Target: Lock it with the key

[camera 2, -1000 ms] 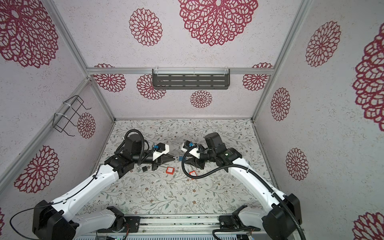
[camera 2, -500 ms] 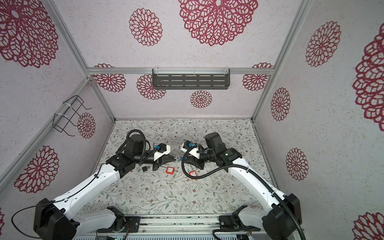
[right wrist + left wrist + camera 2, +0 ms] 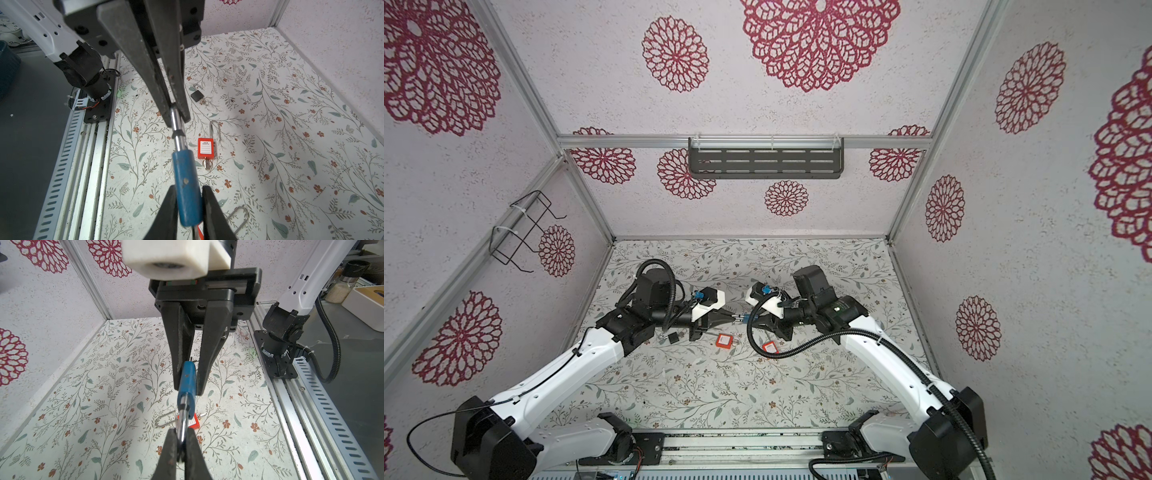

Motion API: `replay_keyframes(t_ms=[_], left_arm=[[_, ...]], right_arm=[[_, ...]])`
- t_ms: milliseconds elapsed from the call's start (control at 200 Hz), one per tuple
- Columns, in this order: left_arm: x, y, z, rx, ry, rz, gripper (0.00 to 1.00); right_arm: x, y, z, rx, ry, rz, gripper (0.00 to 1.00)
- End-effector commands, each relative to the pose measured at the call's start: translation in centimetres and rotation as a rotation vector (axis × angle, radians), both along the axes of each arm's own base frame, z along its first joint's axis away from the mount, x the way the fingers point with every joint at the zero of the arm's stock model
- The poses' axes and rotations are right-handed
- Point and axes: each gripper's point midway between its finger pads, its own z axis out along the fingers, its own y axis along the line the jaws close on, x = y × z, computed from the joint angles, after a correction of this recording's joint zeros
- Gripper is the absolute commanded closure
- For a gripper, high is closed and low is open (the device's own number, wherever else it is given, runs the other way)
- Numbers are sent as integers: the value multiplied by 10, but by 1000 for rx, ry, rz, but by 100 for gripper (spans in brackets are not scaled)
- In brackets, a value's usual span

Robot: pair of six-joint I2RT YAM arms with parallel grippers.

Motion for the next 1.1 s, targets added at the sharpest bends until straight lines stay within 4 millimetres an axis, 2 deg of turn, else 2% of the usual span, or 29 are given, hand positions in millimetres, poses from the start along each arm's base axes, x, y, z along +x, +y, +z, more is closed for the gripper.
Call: replay_keyframes(t_ms=[0,315,590,861,981,1096], left_arm=[[-5,-8,16,-32,-42,-45,100],[-5,-10,17,-33,-44,-53,100],[-8,-15,9,-6,-54,-69,100],[-3,-11,10,3,-62,-43,100],[0,-3,15,-22,-42,-30,83],[-1,2,19,-30,-64,-30,77]], right_arm=[[2,7,15,55,-26,16,75],[0,8,16,61,-24,30,86],[-2,10,23,94,-34,48,91],[-3,9,23,93,-39,46,93],[-3,9,24,96,-40,43,93],[-3,8,23,97,-41,38,93]])
